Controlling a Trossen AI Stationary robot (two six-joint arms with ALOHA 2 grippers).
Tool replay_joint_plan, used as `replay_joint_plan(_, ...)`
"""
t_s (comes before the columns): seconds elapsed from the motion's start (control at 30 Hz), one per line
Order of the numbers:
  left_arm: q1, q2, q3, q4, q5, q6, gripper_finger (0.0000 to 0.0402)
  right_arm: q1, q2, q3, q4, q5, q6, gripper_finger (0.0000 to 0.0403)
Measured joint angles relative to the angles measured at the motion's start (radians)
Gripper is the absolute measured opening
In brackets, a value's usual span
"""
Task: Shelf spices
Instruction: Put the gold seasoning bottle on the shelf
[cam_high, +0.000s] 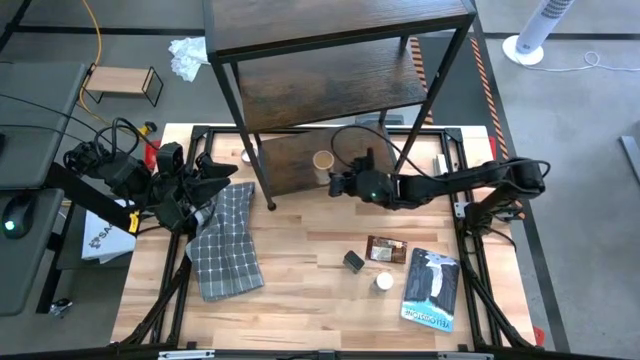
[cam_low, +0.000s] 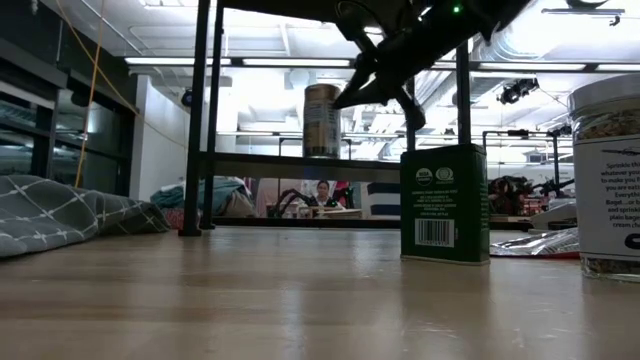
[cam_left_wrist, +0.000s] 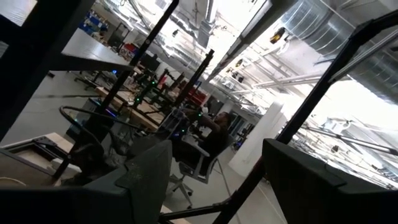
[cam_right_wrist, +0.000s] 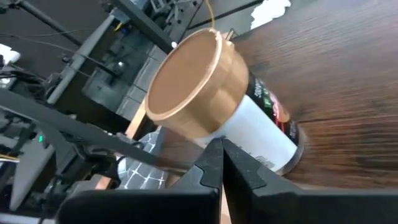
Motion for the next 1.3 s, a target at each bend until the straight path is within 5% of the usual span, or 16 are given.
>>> replay_joint_plan(0.3,0.0,0.0,0.0,0.001,-0.018,0.0,0.0247,-0.015,-0.003,0.0,0.059,-0.128,-0.165,0.0)
replay_joint_plan(0.47,0.0,0.0,0.0,0.001,-0.019,0.0,0.0247,0.001,-0.031,0.002,-0.001,-0.012,-0.195,0.0)
replay_joint_plan(0.83,0.0,0.0,0.0,0.006,-0.022,-0.025,0.0247,-0.005,-0.002,0.017,-0.2,0.227,0.059,0.0)
replay_joint_plan(1.3,0.0,0.005,0.0,0.009,-0.019,-0.043,0.0247,-0.027,0.291,0.399,-0.193,0.085,-0.119,0.0)
